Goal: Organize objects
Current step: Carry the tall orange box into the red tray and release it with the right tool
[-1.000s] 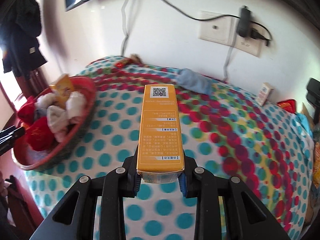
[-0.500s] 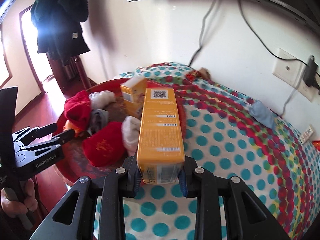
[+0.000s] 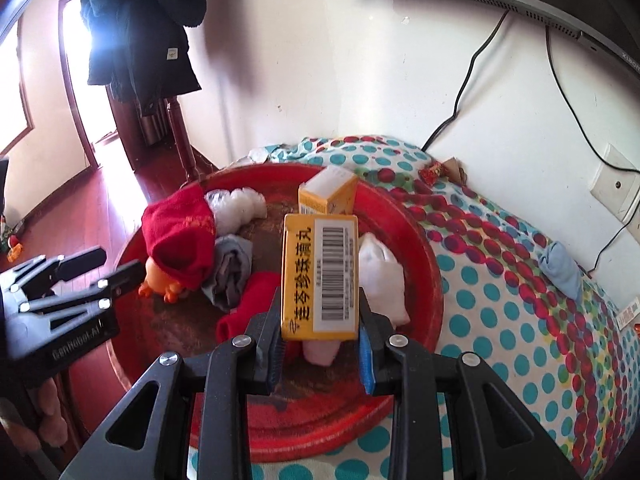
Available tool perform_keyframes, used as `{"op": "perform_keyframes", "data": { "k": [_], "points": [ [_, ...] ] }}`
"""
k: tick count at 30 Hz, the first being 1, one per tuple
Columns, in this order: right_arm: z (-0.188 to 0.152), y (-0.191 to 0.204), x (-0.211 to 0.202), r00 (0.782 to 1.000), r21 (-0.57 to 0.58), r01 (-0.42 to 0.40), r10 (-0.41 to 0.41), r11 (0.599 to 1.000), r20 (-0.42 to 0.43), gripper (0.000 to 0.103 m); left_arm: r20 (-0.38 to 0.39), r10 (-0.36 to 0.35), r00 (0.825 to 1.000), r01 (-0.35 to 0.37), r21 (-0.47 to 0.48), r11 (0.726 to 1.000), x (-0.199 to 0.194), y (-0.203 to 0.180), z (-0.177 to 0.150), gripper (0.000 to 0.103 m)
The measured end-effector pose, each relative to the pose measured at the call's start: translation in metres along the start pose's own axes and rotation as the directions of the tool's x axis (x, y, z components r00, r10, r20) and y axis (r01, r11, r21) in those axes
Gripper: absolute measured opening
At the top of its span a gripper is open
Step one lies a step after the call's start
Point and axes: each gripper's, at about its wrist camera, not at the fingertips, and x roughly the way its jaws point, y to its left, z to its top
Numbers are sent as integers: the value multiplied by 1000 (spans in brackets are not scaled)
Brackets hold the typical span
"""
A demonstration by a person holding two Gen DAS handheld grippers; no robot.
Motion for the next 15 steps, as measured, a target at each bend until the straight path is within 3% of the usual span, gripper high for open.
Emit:
{"op": "perform_keyframes", "data": {
  "k": [8, 15],
  "points": [
    [26, 13, 15, 999, 19, -43, 42, 999, 22, 28, -10, 25, 1000, -24, 17, 1000, 6, -2, -1, 56],
    [15, 5, 48, 994, 115, -86, 92, 990, -50, 28, -18, 72, 997, -71, 51, 996, 11, -5, -3, 56]
  ]
}}
